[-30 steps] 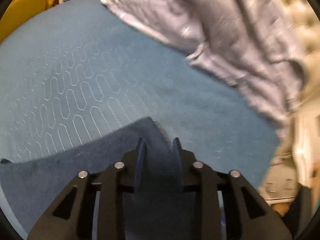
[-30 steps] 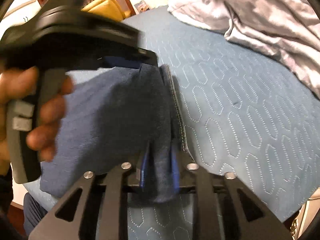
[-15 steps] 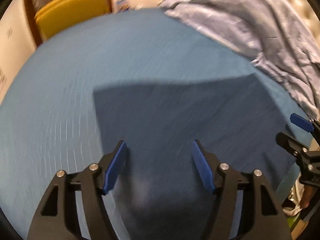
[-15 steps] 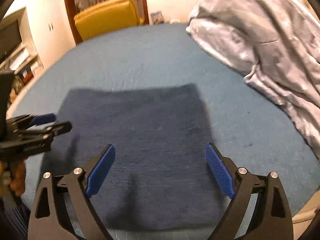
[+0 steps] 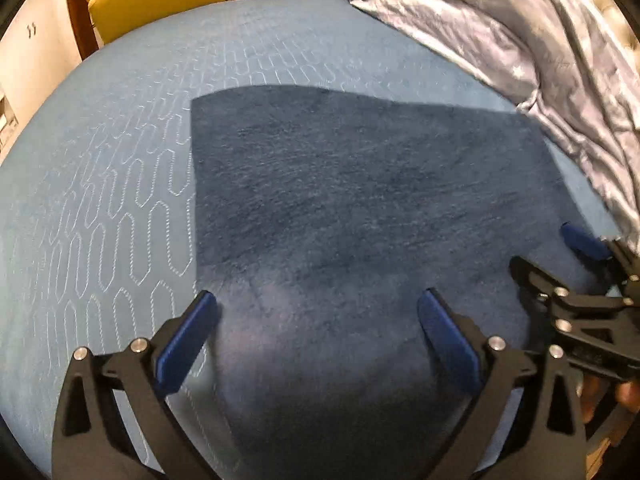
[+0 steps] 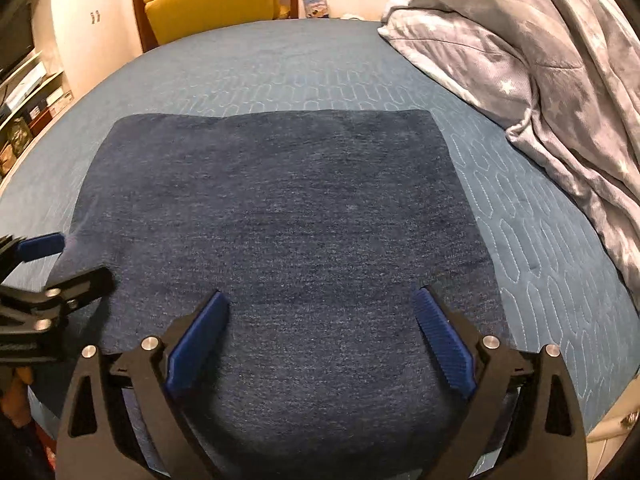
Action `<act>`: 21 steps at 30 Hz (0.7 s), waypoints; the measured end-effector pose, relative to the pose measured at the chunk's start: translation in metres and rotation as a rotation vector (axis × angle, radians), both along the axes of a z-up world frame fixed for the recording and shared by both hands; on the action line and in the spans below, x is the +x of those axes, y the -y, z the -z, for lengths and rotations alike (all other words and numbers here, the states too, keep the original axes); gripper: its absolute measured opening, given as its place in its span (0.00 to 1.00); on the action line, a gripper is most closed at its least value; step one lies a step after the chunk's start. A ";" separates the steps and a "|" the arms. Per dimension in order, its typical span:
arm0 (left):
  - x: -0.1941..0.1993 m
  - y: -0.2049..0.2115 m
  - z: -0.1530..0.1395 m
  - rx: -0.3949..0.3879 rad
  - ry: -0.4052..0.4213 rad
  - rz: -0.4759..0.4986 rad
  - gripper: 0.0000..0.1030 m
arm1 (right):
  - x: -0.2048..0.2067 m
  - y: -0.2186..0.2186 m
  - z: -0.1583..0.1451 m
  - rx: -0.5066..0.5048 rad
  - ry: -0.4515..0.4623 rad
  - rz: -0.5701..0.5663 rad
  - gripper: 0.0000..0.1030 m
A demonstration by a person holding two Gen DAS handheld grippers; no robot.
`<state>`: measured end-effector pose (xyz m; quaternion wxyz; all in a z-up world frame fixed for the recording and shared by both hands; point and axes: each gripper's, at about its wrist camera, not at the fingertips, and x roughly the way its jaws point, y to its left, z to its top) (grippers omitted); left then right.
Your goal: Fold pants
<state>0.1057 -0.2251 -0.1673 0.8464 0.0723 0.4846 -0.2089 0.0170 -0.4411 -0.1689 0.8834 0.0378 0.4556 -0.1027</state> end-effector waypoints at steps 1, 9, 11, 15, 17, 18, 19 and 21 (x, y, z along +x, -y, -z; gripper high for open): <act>-0.004 -0.002 -0.005 -0.003 0.011 -0.013 0.96 | -0.001 0.000 0.000 0.000 -0.004 0.006 0.89; -0.048 -0.027 -0.038 -0.027 0.054 -0.047 0.94 | -0.016 -0.003 -0.007 0.019 -0.027 0.021 0.89; -0.058 -0.027 -0.044 -0.017 0.055 -0.038 0.92 | -0.021 -0.007 -0.010 0.010 -0.037 0.020 0.89; -0.075 -0.023 -0.054 -0.027 0.059 -0.010 0.89 | -0.034 -0.014 -0.023 -0.004 -0.028 0.028 0.89; -0.080 -0.023 -0.058 -0.025 0.070 -0.004 0.85 | -0.040 -0.015 -0.031 -0.010 -0.026 0.049 0.89; -0.083 -0.024 -0.062 -0.023 0.079 -0.003 0.85 | -0.043 -0.015 -0.034 -0.003 -0.021 0.057 0.89; -0.086 -0.029 -0.065 -0.027 0.082 -0.001 0.84 | -0.045 -0.014 -0.038 0.007 -0.018 0.067 0.89; -0.091 -0.029 -0.071 -0.028 0.084 0.013 0.85 | -0.052 -0.016 -0.046 0.004 -0.018 0.085 0.89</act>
